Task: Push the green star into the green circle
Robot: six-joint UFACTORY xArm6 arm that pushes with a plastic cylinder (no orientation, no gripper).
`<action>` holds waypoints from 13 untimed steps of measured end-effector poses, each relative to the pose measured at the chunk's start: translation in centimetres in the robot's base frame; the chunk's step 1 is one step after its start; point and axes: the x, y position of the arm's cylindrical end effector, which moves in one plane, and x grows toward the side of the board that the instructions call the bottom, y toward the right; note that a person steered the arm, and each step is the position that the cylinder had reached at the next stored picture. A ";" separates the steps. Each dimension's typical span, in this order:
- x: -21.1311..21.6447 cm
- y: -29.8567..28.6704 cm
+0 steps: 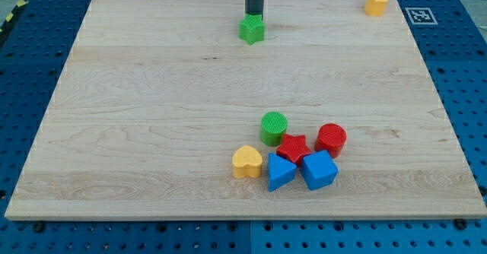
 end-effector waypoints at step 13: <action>23.6 -6.0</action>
